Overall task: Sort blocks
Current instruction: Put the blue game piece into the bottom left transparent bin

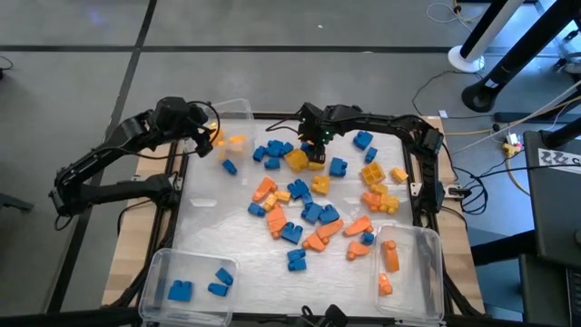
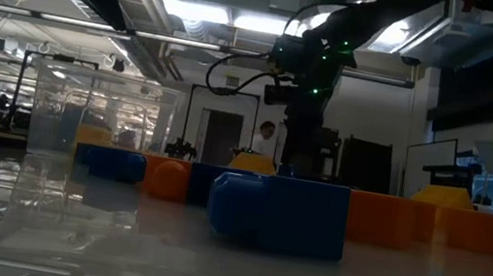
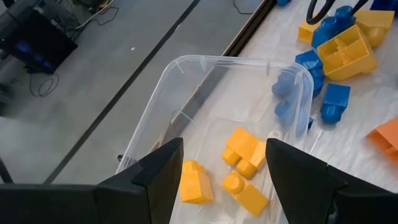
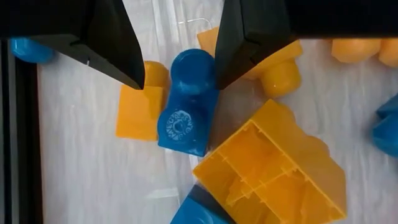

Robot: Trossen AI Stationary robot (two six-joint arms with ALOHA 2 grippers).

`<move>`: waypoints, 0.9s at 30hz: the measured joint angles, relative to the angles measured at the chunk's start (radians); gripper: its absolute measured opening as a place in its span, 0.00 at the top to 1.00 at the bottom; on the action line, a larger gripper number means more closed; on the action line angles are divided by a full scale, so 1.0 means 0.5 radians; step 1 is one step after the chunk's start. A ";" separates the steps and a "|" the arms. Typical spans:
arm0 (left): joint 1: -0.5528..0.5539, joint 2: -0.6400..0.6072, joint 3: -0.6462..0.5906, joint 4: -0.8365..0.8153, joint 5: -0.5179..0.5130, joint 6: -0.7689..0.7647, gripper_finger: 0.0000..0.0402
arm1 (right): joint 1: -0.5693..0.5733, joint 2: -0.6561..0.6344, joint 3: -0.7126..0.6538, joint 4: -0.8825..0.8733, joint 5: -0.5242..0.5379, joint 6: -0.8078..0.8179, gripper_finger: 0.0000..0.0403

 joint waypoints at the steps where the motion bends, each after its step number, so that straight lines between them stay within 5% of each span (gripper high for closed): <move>1: 0.000 0.000 0.000 0.000 0.000 -0.004 0.46 | 0.000 0.000 0.000 0.001 0.000 0.000 0.52; 19: -0.002 0.000 0.000 -0.049 0.002 -0.005 0.46 | -0.001 0.091 0.002 0.022 0.002 0.001 0.53; 27: -0.002 0.000 0.000 -0.050 0.002 -0.005 0.46 | -0.001 0.090 0.002 -0.022 0.005 -0.001 0.72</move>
